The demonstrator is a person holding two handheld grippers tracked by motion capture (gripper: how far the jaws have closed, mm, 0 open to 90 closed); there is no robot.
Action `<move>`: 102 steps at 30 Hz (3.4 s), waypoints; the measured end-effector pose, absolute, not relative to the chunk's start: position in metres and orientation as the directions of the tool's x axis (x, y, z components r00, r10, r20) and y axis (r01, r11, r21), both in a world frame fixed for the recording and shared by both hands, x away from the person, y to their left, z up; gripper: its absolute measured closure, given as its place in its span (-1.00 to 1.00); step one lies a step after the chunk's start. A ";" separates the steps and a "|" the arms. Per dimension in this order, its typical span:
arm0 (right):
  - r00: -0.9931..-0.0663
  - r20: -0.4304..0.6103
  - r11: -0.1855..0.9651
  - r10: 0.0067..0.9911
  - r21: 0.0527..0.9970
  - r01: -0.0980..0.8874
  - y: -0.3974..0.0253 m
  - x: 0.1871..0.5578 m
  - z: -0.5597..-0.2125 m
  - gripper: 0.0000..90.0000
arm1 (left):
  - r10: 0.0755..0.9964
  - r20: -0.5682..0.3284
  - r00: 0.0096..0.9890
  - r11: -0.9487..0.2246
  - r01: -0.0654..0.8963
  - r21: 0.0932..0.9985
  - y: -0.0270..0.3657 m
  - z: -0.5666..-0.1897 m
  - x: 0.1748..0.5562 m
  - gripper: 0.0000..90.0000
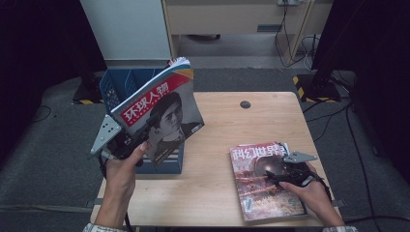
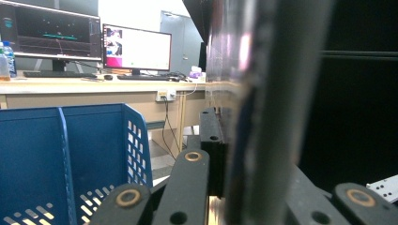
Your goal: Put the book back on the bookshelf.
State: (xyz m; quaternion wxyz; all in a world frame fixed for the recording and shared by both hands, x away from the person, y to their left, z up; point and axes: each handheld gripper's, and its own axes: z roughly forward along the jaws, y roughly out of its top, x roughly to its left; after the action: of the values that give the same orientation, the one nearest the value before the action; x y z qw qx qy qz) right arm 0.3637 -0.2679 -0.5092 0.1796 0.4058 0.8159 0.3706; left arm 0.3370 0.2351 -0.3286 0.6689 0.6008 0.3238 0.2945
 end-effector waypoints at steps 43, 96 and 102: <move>-0.604 0.009 0.394 0.797 0.751 0.530 -0.268 0.364 -0.509 -0.71 | 0.839 -0.096 0.535 0.121 -0.011 0.993 0.286 -0.330 0.327 0.93; -0.604 0.006 0.385 0.797 0.765 0.516 -0.268 0.363 -0.511 -0.72 | 0.910 -0.098 0.404 0.121 -0.031 0.992 0.365 -0.316 0.312 0.93; -0.604 0.008 0.384 0.797 0.765 0.517 -0.268 0.364 -0.511 -0.73 | 0.913 -0.098 0.396 0.121 -0.032 0.992 0.370 -0.315 0.313 0.93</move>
State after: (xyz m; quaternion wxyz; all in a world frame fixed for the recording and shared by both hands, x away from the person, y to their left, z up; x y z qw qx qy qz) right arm 0.3635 -0.2677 -0.5112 0.1845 0.4049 0.8111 0.3795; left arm 0.3129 0.3696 -0.3148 0.6313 0.5473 0.4022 0.3743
